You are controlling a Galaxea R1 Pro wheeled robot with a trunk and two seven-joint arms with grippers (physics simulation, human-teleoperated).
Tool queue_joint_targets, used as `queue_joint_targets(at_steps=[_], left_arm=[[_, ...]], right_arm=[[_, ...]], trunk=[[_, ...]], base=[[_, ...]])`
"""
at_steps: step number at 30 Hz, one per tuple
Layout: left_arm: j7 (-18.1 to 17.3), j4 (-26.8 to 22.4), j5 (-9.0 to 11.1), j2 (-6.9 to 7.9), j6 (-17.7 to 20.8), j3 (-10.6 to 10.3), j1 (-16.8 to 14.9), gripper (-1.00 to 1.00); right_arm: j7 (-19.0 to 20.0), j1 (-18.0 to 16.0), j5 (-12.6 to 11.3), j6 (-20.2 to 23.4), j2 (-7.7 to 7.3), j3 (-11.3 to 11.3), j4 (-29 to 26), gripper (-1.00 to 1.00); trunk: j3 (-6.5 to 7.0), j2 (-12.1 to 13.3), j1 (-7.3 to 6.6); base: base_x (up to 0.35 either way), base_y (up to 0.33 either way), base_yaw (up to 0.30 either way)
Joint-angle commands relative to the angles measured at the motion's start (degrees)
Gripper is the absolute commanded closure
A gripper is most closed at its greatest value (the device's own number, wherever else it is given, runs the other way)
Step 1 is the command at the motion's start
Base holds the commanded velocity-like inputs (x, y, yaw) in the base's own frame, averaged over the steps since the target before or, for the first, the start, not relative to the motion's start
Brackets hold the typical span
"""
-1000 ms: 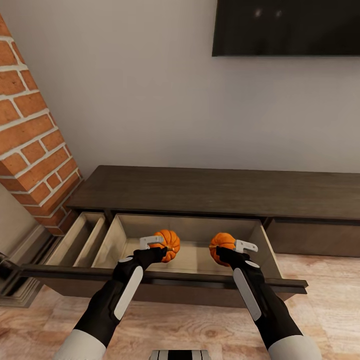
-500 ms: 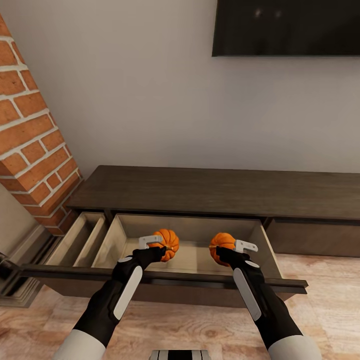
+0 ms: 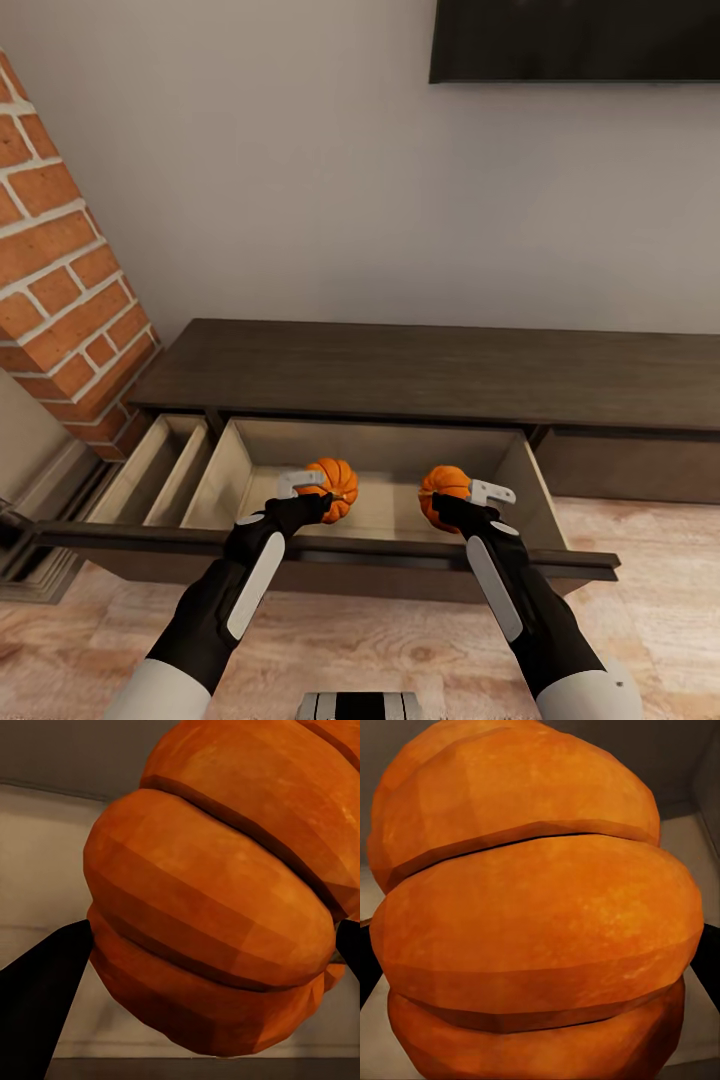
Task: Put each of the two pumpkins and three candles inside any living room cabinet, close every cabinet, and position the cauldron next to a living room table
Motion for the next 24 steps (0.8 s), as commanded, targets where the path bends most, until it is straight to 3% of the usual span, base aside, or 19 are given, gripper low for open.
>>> queue_joint_targets(at_steps=[1,5,24], left_arm=[[0.51,-0.08,0.61,0.01,0.15,-0.09,-0.04,1.0],[0.52,-0.11,0.61,0.02,0.15,-0.09,-0.04,1.0],[0.55,-0.62,0.61,0.27,0.15,0.0,-0.04,1.0]], right_arm=[[-0.59,-0.04,-0.57,0.07,-0.02,0.13,-0.1,1.0],[-0.59,-0.04,-0.51,0.07,-0.02,0.13,-0.1,1.0],[-0.65,-0.04,-0.41,0.07,-0.02,0.13,-0.1,1.0]], trunk=[[-0.27,-0.04,0.01],[-1.16,-0.09,0.11],[-1.16,-0.09,0.11]], base=[[0.0,0.0,0.0],[0.0,0.0,0.0],[0.035,0.0,0.0]])
